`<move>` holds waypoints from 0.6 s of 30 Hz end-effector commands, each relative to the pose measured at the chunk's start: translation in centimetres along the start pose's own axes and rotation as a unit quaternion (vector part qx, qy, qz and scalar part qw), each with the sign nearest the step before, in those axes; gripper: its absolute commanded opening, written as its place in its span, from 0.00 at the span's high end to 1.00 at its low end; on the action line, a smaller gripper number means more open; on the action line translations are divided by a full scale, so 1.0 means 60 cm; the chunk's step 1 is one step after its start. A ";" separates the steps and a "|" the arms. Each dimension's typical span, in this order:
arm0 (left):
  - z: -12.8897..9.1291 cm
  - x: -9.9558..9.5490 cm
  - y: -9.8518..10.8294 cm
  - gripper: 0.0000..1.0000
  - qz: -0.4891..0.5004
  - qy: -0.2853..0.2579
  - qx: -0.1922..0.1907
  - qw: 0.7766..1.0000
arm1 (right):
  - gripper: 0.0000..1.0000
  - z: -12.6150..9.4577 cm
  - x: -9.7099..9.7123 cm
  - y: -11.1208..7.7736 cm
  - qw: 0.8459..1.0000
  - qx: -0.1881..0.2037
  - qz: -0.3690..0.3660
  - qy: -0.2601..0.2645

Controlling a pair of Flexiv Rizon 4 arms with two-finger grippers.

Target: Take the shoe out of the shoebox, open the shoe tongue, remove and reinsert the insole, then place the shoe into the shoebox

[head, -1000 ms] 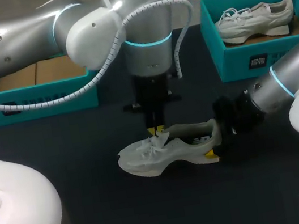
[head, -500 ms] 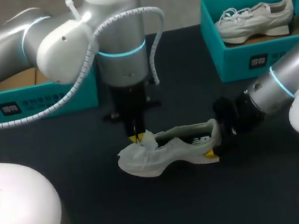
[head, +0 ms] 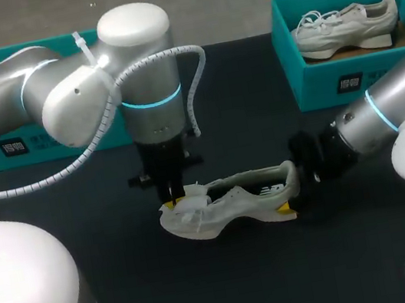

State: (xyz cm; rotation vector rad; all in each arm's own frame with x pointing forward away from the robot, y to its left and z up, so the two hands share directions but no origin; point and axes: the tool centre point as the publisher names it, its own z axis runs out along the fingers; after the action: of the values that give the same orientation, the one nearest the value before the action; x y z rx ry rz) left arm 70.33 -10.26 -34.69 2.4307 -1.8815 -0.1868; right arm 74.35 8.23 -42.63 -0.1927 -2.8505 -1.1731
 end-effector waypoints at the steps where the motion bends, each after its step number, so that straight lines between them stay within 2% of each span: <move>1: 0.025 -0.011 -0.004 1.00 -0.014 0.005 0.000 1.000 | 1.00 0.008 0.001 -0.004 1.000 0.001 0.000 -0.001; 5: 0.037 -0.015 -0.010 1.00 -0.022 0.002 0.003 1.000 | 1.00 0.008 0.001 -0.004 1.000 0.001 0.000 -0.001; 6: 0.038 -0.015 -0.011 0.95 -0.022 -0.002 0.005 1.000 | 1.00 0.008 0.001 -0.004 1.000 0.001 0.000 -0.001; 7: 0.040 -0.014 -0.012 0.84 -0.022 -0.002 0.004 1.000 | 1.00 0.008 0.001 -0.004 1.000 0.001 0.000 -0.001; 9: 0.041 -0.013 -0.013 0.56 -0.021 -0.004 0.004 1.000 | 1.00 0.008 0.001 -0.004 1.000 0.001 0.000 -0.001; 10: 0.040 -0.012 -0.014 0.32 -0.021 -0.004 0.004 1.000 | 1.00 0.008 0.001 -0.004 1.000 0.001 0.000 -0.001; 11: 0.038 -0.011 -0.015 0.02 -0.021 -0.005 0.005 1.000 | 1.00 0.008 0.001 -0.004 1.000 0.001 0.000 -0.001; 18: -0.001 -0.005 -0.016 0.00 0.012 0.016 0.009 1.000 | 1.00 0.008 0.001 -0.004 1.000 0.001 0.000 -0.001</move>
State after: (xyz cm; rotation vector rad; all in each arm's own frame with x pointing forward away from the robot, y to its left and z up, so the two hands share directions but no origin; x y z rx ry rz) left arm 71.20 -10.13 -35.86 2.4228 -1.8948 -0.1402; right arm 74.35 8.23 -42.65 -0.1933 -2.8505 -1.1727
